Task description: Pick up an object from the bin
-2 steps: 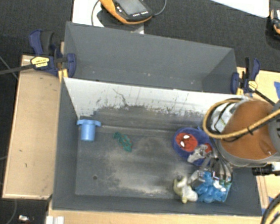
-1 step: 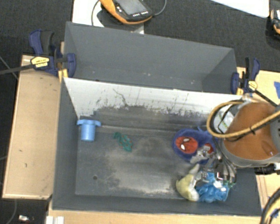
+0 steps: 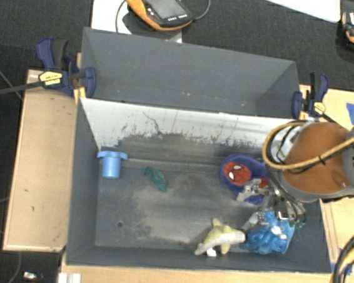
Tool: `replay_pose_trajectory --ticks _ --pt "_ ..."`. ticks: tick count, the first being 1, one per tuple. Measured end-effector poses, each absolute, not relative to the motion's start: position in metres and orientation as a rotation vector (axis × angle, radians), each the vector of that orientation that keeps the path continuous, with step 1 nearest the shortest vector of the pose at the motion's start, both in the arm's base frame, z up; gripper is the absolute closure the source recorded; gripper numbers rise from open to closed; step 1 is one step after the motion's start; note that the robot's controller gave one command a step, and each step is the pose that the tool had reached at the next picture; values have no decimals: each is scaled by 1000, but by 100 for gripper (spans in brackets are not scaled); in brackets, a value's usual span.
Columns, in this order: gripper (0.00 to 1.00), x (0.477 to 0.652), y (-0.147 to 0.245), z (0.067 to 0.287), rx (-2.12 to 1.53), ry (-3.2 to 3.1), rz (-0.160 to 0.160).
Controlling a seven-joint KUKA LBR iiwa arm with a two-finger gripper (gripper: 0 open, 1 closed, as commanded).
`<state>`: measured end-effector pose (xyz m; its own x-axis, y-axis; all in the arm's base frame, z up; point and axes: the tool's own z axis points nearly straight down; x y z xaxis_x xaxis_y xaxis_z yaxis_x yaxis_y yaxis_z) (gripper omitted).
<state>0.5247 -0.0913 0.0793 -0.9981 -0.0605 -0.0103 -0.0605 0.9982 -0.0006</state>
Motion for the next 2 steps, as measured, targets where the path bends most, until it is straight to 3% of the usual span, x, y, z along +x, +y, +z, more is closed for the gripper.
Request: replay_pose_trajectory --ticks 1,2 --pt "0 519 -106 90 138 3129 3" --pt "0 516 -92 165 -67 3130 3"
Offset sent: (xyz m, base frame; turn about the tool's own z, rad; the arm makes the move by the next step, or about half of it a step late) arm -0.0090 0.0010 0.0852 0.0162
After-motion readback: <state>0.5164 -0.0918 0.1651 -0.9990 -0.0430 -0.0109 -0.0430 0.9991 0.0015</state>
